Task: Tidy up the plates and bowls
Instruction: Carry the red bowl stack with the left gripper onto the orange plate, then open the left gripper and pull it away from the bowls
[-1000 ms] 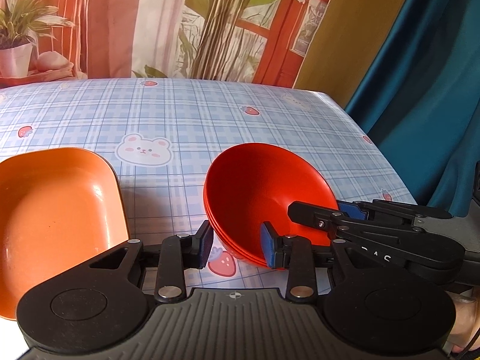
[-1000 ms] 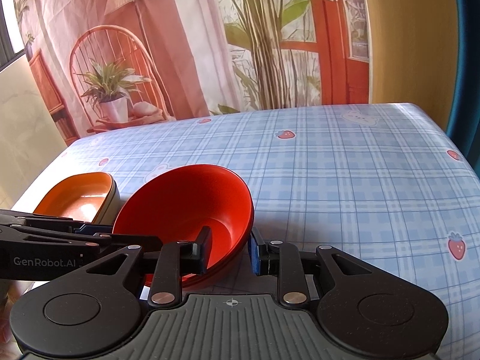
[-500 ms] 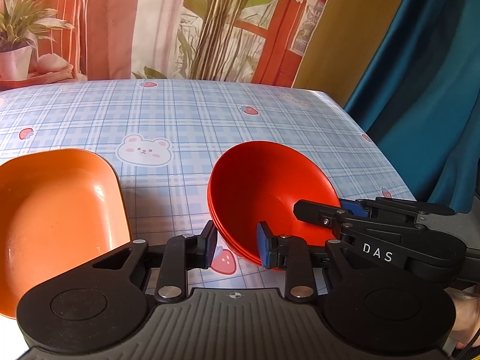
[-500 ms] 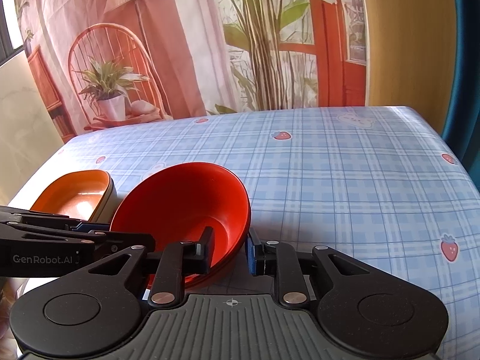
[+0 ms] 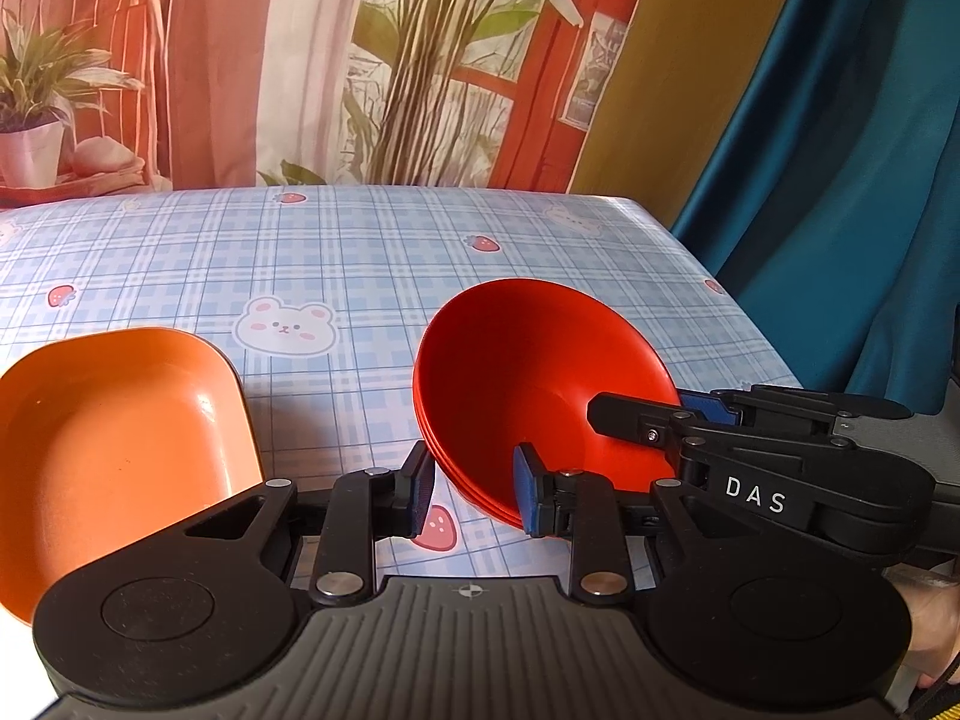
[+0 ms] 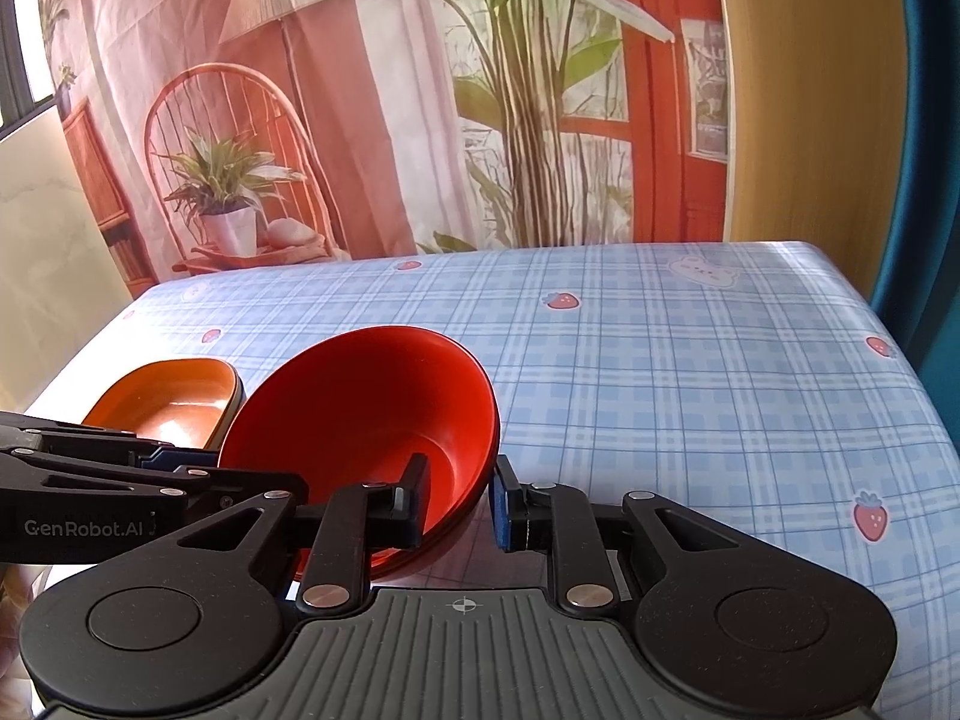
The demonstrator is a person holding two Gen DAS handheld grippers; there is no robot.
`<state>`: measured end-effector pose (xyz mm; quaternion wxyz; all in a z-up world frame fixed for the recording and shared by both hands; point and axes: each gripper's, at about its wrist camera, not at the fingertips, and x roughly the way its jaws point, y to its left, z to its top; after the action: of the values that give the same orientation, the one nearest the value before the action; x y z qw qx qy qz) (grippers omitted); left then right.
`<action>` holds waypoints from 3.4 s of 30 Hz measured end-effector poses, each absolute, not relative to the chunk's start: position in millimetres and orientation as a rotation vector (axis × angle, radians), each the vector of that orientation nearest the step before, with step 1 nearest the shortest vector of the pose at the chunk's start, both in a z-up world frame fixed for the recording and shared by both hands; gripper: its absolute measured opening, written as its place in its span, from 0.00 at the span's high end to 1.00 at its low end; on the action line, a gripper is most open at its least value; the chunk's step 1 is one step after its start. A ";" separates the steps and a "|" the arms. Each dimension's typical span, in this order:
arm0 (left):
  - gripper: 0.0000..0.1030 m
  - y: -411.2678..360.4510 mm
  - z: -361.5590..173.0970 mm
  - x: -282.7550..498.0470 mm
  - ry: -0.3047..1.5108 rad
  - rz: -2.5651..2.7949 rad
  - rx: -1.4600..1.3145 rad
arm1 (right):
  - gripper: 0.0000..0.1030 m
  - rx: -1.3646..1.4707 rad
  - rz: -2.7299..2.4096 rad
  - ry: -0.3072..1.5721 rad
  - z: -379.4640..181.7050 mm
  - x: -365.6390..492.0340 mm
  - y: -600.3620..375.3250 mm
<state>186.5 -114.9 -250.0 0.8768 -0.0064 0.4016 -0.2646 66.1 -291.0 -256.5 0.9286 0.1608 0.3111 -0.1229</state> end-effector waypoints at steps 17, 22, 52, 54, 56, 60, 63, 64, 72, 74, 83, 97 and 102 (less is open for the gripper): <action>0.71 -96.0 -229.6 167.3 0.791 -0.537 -0.027 | 0.82 0.288 -0.234 0.614 -229.7 63.1 -271.2; 0.71 -84.9 -224.0 162.8 0.777 -0.523 -0.035 | 0.82 0.272 -0.222 0.613 -221.7 67.8 -259.8; 0.71 23.1 -230.8 167.9 0.772 -0.321 -0.129 | 0.82 0.207 -0.049 0.667 -229.9 171.3 -160.0; 0.71 23.9 -232.8 167.5 0.776 -0.319 -0.128 | 0.82 0.211 -0.047 0.676 -233.7 172.4 -159.3; 0.71 24.7 -235.0 166.9 0.781 -0.319 -0.129 | 0.82 0.211 -0.046 0.684 -237.4 172.0 -158.7; 0.71 23.4 -239.5 166.3 0.791 -0.317 -0.126 | 0.82 0.217 -0.047 0.700 -244.2 171.0 -158.5; 0.71 21.8 -242.6 165.8 0.796 -0.313 -0.123 | 0.82 0.218 -0.045 0.714 -249.5 171.0 -158.9; 0.71 21.8 -243.4 165.5 0.798 -0.313 -0.124 | 0.82 0.217 -0.045 0.718 -251.1 171.1 -158.9; 0.71 20.7 -245.1 166.2 0.802 -0.304 -0.117 | 0.82 0.217 -0.043 0.723 -255.7 169.7 -158.9; 0.71 20.5 -245.3 166.2 0.801 -0.304 -0.116 | 0.81 0.217 -0.043 0.724 -255.5 169.7 -158.9; 0.71 18.8 -243.9 164.8 0.786 -0.299 -0.105 | 0.77 0.209 -0.057 0.731 -254.3 168.7 -159.4; 0.49 15.1 -218.9 158.6 0.742 -0.271 -0.053 | 0.74 0.208 -0.094 0.693 -234.7 148.9 -171.0; 0.24 15.3 -192.1 148.3 0.676 -0.255 -0.002 | 0.53 0.199 -0.124 0.652 -213.2 133.5 -177.9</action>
<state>148.3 15.3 -192.1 0.9354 -0.0008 0.3308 -0.1249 133.5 -177.9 -213.2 0.9405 0.0975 0.3197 -0.0609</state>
